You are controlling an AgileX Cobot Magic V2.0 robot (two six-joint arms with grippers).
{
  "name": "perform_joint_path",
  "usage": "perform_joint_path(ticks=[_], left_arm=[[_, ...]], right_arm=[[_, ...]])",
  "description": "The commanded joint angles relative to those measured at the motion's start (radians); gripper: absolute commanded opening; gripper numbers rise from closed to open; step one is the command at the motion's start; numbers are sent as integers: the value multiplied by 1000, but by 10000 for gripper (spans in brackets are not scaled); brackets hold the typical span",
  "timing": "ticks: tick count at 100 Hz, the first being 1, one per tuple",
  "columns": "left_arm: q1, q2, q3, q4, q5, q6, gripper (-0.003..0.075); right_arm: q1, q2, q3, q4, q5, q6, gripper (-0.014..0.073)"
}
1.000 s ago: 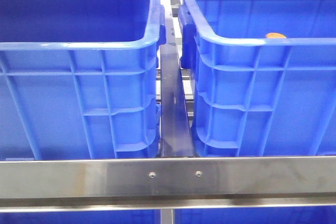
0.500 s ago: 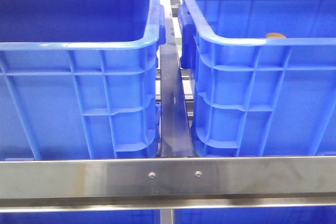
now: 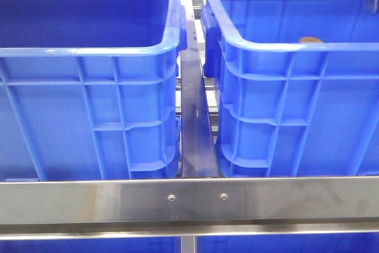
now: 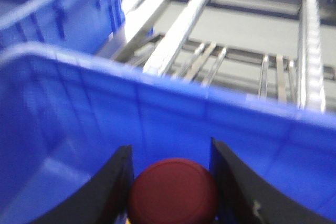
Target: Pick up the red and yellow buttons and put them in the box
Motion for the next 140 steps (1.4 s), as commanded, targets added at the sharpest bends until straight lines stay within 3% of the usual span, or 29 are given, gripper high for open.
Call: perform_joint_path(ticks=[1,74,125,140], left_arm=[[-7,-47,-27,-58,-20,-4,610],[-7,-47,-27,-58,-33,-4,610],[-7,-47,-27,-58,-39,-4,610],[-7,-47,-27,-58,-39,-4,610]], right_arm=[[-7,17,-41,131,28,-30,288],[-7,335,-272,130,5,-53,288],[-7,417,-287,130,-11,-53,288],[-7,417,-287,130,-25,-53,365]])
